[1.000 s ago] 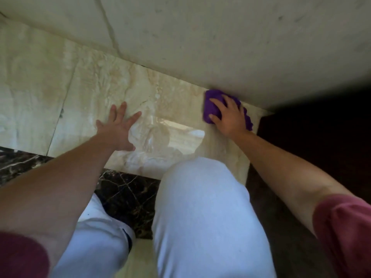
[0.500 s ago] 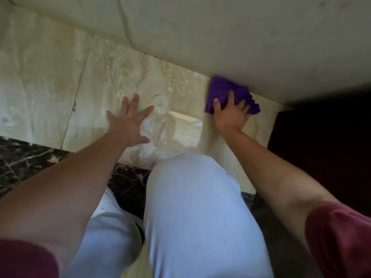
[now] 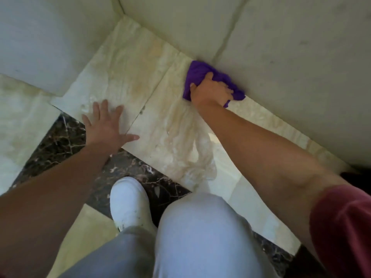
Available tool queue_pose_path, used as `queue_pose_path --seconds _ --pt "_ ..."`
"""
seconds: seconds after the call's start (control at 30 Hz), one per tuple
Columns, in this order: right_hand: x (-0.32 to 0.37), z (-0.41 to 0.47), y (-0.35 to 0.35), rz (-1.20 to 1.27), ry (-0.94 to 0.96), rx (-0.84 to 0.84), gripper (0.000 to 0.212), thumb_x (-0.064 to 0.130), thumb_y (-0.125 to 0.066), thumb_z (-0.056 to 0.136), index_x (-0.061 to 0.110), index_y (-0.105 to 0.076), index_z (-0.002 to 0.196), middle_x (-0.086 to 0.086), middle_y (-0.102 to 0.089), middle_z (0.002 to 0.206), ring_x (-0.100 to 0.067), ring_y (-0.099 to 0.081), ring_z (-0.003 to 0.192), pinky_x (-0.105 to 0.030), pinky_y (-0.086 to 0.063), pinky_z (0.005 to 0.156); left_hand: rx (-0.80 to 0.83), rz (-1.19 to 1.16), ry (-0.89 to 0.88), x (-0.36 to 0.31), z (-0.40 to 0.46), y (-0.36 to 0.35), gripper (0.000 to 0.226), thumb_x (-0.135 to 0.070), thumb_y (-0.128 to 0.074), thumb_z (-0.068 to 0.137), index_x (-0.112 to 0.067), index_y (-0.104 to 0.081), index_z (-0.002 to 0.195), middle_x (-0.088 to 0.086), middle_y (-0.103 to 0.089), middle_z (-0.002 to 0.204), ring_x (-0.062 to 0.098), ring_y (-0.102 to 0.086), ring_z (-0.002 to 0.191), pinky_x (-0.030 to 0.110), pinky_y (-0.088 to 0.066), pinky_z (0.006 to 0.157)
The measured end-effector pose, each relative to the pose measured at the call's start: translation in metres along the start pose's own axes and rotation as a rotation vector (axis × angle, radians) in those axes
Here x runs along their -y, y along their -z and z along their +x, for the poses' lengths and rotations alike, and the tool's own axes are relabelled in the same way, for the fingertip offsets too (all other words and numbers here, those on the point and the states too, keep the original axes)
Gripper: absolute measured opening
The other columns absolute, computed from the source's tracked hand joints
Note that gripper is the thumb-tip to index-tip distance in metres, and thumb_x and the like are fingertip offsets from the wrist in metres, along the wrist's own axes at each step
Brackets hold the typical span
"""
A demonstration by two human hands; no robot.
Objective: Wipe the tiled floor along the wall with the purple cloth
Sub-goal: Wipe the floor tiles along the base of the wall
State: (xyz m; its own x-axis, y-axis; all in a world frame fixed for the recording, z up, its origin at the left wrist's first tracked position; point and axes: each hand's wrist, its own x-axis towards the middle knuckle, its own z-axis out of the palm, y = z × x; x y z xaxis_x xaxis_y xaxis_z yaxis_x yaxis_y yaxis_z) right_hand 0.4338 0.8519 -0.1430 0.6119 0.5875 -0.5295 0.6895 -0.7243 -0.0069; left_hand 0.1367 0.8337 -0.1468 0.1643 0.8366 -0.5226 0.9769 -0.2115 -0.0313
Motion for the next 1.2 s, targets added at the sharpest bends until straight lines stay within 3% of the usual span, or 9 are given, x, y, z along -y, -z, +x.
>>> queue_pose_path --seconds 0.2,0.3,0.4,0.63,0.87,1.03,1.13,1.2 --pt "0.053 0.001 0.003 -0.161 0.135 -0.056 0.077 0.063 -0.036 0.098 0.016 -0.024 0.157 -0.034 -0.038 0.151 -0.054 -0.039 0.137 -0.064 -0.037 0.107 0.101 -0.182 0.001 0.019 0.002 -0.014 0.115 -0.084 -0.059 0.072 -0.048 0.010 0.157 0.001 0.029 0.167 0.031 0.024 0.155 0.066 -0.001 0.121" --pt "0.095 0.000 0.012 -0.159 0.198 -0.061 0.068 0.058 -0.041 0.099 0.011 -0.043 0.148 -0.026 -0.048 0.147 -0.049 -0.046 0.133 -0.064 -0.039 0.105 0.048 -0.186 -0.013 0.036 0.001 -0.015 0.108 -0.080 -0.060 0.075 -0.046 0.000 0.159 -0.003 0.020 0.170 0.028 0.017 0.158 0.066 -0.003 0.123" --pt "0.138 0.006 0.028 -0.221 0.286 -0.055 0.055 0.049 -0.052 0.098 0.008 -0.060 0.133 -0.016 -0.058 0.140 -0.039 -0.052 0.132 -0.058 -0.044 0.105 -0.021 -0.217 0.090 0.061 -0.007 -0.020 0.102 -0.083 -0.055 0.076 -0.047 -0.006 0.158 -0.001 0.013 0.171 0.031 0.012 0.158 0.069 -0.003 0.121" --pt "0.216 0.023 0.037 -0.262 0.374 -0.089 0.052 0.039 -0.048 0.098 0.011 -0.052 0.141 -0.014 -0.050 0.148 -0.038 -0.047 0.136 -0.058 -0.045 0.104 0.045 -0.241 0.065 0.092 -0.006 -0.031 0.107 -0.087 -0.051 0.073 -0.054 0.009 0.155 -0.006 0.031 0.167 0.031 0.024 0.155 0.069 -0.002 0.120" --pt "0.269 0.022 0.024 -0.334 0.449 -0.160 0.054 0.032 -0.054 0.096 0.004 -0.048 0.143 -0.019 -0.050 0.147 -0.044 -0.047 0.134 -0.066 -0.041 0.102 0.007 -0.302 0.040 0.095 -0.005 -0.040 0.105 -0.081 -0.055 0.077 -0.053 0.009 0.156 -0.005 0.034 0.166 0.032 0.030 0.153 0.072 0.004 0.119" --pt "0.264 0.038 0.044 -0.474 0.667 -0.203 0.057 0.036 -0.066 0.091 0.002 -0.054 0.135 -0.021 -0.058 0.138 -0.038 -0.056 0.128 -0.047 -0.049 0.099 0.017 -0.320 0.029 0.094 -0.005 -0.040 0.105 -0.080 -0.054 0.078 -0.053 0.013 0.155 -0.004 0.039 0.163 0.033 0.035 0.150 0.073 0.006 0.117" --pt "0.253 0.033 0.033 -0.489 0.763 -0.185 0.045 0.033 -0.064 0.089 0.004 -0.060 0.124 -0.021 -0.062 0.128 -0.038 -0.057 0.123 -0.047 -0.045 0.102 0.036 -0.346 0.030 0.093 -0.006 -0.037 0.104 -0.076 -0.058 0.080 -0.052 0.009 0.156 -0.004 0.038 0.164 0.032 0.034 0.151 0.072 0.009 0.116" --pt "0.243 0.027 0.024 -0.439 0.806 -0.148 0.043 0.030 -0.063 0.089 0.006 -0.058 0.124 -0.023 -0.057 0.131 -0.038 -0.054 0.124 -0.045 -0.041 0.105 0.015 -0.389 0.030 0.093 -0.007 -0.032 0.096 -0.065 -0.063 0.085 -0.048 -0.004 0.158 -0.003 0.026 0.169 0.031 0.026 0.155 0.068 0.007 0.118"
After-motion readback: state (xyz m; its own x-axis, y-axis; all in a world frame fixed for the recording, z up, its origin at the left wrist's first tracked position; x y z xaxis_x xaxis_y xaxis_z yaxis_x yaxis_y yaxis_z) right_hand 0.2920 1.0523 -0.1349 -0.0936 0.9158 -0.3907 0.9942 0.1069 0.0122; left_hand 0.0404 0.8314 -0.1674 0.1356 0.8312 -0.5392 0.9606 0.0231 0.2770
